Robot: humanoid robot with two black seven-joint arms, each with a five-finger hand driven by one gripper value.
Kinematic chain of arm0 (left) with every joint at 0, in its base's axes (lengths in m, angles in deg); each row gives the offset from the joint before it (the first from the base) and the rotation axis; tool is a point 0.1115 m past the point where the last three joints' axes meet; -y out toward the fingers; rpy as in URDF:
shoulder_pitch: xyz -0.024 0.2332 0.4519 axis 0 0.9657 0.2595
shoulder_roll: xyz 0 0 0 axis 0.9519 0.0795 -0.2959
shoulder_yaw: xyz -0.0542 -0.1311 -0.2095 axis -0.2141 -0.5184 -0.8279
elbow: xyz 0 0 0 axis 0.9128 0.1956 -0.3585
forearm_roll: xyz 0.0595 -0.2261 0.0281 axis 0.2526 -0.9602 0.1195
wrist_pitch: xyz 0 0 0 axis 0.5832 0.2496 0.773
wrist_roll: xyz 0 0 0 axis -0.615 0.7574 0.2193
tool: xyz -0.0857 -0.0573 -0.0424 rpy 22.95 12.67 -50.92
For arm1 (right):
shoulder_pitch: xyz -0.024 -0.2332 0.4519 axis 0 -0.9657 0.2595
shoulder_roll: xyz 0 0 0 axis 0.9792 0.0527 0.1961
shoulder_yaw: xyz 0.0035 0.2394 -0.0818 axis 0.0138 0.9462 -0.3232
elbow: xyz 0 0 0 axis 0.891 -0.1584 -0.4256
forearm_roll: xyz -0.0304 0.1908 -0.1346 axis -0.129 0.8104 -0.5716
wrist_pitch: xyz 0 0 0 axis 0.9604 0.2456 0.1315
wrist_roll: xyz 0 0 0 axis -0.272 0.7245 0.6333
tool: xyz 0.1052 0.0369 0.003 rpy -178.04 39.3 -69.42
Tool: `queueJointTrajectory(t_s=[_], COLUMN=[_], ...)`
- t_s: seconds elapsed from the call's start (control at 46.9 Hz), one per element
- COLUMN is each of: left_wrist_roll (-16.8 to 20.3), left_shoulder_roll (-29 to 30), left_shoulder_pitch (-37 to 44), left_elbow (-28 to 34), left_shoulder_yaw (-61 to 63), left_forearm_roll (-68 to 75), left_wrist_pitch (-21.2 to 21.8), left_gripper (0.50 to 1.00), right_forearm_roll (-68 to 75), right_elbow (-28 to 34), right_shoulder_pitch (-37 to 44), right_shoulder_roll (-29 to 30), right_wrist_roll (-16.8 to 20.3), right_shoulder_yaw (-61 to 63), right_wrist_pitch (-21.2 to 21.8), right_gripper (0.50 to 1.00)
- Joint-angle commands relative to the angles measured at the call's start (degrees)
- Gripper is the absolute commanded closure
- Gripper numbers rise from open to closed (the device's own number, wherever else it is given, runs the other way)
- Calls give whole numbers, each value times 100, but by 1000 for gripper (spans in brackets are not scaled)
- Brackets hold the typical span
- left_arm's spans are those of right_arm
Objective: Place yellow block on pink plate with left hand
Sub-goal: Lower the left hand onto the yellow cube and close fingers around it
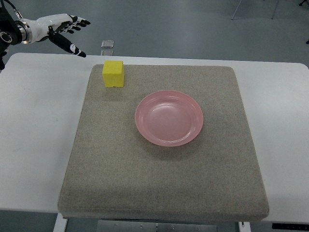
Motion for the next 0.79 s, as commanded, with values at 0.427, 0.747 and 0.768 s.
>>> queueJointTrajectory(t_s=[0.427,0.747,0.768], left_wrist_roll=[-11,-37,-37], left_shoulder_roll=[-848,-1516,-1516], left_shoulder_pitch=[-50,-24,-24], left_elbow=[13,611,629], left_shoulder_yaw=[909,1463,1472], left_forearm_roll=[682,709,709], left_wrist_pitch=[517,904,913], left_gripper=[508,510,510], right_forearm_roll=[0,0,0], right_elbow=[2,2,2], right_shoulder_pitch=[0,0,0], right_shoulder_roll=[0,0,0], right_wrist_roll=[0,0,0], right_shoulder_yaw=[0,0,0], right_wrist_pitch=[-5,-5,4], right_gripper=[576,576,576])
